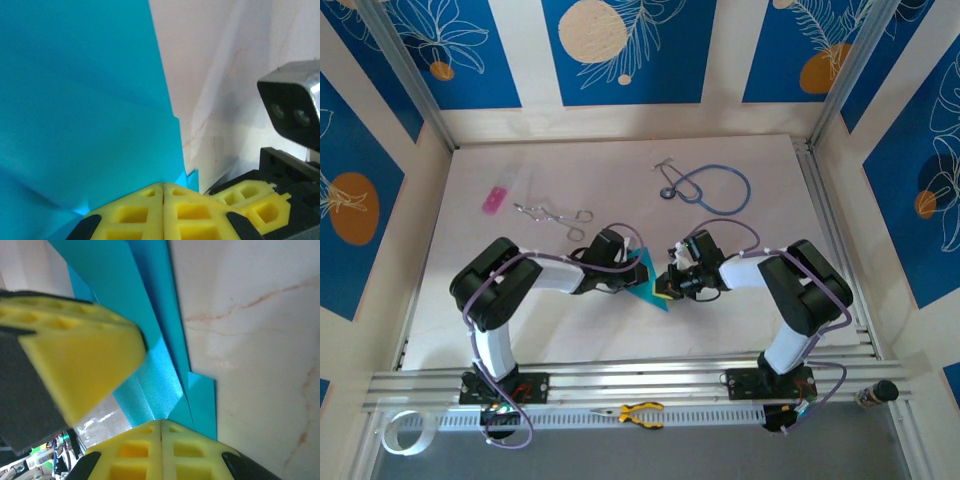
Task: Fold a paper plane with a square sheet of paper (pick it up from the middle)
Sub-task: Fourth fold the wing at the center of the table.
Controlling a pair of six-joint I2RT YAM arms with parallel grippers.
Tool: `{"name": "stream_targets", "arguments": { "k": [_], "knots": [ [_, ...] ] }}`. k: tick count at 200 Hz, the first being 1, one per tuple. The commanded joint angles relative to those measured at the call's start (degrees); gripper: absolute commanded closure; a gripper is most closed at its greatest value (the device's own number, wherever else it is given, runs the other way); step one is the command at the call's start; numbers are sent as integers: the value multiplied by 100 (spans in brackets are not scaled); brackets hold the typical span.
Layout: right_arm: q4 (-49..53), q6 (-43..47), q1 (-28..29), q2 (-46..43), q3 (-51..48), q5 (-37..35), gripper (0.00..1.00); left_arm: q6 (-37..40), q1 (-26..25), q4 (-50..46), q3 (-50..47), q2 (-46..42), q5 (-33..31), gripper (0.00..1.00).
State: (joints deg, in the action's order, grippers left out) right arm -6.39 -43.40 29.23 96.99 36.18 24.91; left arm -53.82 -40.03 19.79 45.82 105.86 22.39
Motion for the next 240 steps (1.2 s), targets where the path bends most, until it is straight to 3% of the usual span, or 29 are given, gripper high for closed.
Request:
{"name": "stream_targets", "arguments": {
  "k": [1,240],
  "knots": [
    [794,208,-14,218,-126,-289,99,322,380,-499,12,215,-464,91],
    [1245,766,-156,208,-143,-336,99,1354,1405,-1859,1012,242,-895,93]
  ]
}}
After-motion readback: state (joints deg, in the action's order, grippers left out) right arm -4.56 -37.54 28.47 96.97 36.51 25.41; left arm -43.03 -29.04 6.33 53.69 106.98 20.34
